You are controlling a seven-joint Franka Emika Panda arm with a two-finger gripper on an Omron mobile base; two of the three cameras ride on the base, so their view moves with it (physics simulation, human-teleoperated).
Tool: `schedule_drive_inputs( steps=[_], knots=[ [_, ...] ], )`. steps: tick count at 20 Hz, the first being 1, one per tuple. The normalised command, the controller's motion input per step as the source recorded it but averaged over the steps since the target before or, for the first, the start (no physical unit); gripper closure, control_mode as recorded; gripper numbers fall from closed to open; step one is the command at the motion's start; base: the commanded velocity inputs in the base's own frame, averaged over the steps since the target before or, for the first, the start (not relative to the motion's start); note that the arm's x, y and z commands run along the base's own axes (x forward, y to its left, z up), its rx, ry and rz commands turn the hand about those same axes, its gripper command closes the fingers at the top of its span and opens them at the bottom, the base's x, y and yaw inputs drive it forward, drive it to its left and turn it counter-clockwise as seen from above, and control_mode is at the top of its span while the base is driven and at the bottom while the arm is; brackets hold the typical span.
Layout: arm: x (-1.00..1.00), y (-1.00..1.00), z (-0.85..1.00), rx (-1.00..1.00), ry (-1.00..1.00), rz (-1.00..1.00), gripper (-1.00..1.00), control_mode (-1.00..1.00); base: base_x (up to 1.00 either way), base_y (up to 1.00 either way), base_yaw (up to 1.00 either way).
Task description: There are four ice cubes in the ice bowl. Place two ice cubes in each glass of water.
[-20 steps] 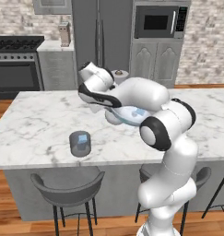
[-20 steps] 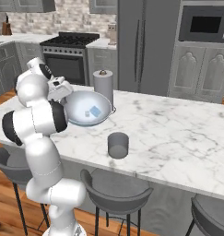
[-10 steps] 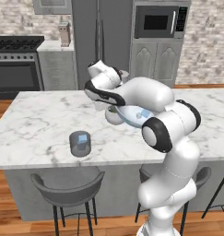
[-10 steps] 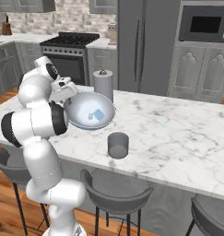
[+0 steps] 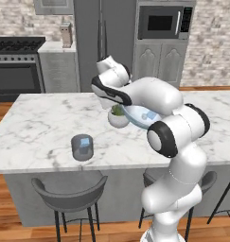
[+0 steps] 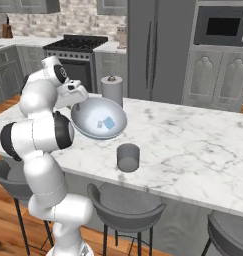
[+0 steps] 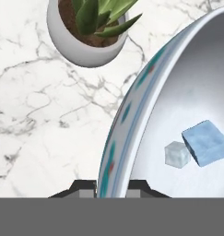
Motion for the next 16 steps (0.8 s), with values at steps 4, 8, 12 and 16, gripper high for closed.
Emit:
schedule_drive_inputs(
  steps=[4, 8, 12, 16],
  knots=[
    [0.00, -0.04, 0.04, 0.00, 0.00, 0.00, 1.00, -1.00, 0.00, 0.00, 0.00],
    [0.00, 0.00, 0.00, 0.00, 0.00, 0.00, 1.00, -1.00, 0.00, 0.00, 0.00],
    [0.01, -0.06, 0.00, 0.00, -0.03, 0.00, 1.00, -1.00, 0.00, 0.00, 0.00],
    [0.09, -0.01, 0.00, 0.01, -0.08, 0.00, 1.00, -1.00, 0.00, 0.00, 0.00]
  ],
)
